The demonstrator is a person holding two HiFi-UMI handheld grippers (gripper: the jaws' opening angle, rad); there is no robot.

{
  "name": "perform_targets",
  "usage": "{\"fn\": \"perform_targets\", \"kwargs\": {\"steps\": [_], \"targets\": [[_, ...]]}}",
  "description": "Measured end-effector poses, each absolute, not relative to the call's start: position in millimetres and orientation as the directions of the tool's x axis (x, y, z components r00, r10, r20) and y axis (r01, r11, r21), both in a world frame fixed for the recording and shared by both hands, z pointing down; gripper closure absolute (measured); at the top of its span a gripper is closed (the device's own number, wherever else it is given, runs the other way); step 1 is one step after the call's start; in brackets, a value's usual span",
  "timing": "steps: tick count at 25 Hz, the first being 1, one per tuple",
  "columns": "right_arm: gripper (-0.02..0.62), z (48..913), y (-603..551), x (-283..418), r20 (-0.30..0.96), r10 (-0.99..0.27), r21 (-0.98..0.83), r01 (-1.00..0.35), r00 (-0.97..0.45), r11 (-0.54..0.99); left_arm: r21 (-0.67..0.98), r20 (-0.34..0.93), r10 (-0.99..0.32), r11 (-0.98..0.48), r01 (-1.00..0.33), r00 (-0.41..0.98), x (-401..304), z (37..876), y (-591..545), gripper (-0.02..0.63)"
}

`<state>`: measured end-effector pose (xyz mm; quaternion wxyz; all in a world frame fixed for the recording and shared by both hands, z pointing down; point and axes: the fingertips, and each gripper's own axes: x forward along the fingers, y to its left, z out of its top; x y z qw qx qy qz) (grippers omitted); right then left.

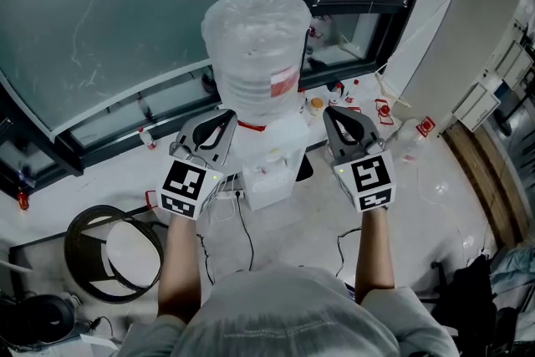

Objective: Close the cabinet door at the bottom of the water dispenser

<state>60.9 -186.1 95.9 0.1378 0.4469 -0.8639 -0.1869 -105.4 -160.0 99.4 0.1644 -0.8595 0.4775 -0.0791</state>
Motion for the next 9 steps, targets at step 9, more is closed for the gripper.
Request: {"fn": "perform_targets", "kwargs": {"steps": [9], "targets": [[0.566, 105.9, -186.3, 65.8, 0.084, -0.824, 0.423, -0.728, -0.560, 0.539, -0.369, 0.010, -0.848, -0.496, -0.786, 0.530, -102.3, 109.4, -160.1, 0.586]]}}
